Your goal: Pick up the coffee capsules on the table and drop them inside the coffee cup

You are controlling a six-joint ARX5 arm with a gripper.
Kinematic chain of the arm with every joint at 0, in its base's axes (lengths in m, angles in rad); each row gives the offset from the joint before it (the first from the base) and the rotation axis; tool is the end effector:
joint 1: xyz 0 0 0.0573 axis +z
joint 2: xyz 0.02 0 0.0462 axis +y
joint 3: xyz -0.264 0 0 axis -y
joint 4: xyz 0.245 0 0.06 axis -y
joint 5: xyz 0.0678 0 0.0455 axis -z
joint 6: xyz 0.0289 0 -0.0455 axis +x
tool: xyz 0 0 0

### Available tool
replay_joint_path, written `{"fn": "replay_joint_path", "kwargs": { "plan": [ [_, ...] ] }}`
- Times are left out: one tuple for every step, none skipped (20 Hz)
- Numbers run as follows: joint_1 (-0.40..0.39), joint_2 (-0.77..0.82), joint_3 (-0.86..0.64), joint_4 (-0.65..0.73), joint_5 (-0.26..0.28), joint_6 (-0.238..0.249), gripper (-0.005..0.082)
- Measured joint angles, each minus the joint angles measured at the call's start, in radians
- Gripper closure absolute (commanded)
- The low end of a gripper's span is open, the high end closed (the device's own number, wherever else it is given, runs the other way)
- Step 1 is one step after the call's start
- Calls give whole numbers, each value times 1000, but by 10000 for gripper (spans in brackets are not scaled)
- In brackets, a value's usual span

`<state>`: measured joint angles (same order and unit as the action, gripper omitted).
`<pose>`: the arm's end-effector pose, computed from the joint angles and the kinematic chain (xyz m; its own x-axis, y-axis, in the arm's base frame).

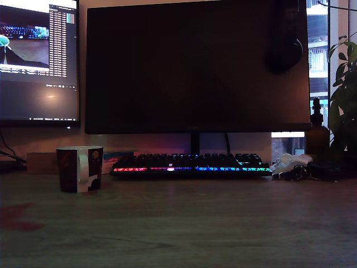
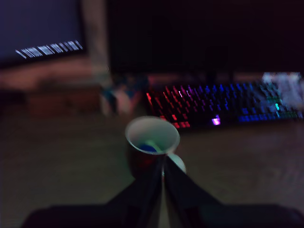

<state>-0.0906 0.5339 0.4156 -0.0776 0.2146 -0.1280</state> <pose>0.1362 -0.0186 0.2498 0.9352 -0.2988 -0.1902 0.2693 0.9486 -0.1663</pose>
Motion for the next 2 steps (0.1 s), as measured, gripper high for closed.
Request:
{"fn": "replay_joint_path", "kwargs": {
  "plan": [
    [0,-58,-11,-16,-5,0,791],
    [0,-108,-14,-35,-15,-1,791]
  ]
}}
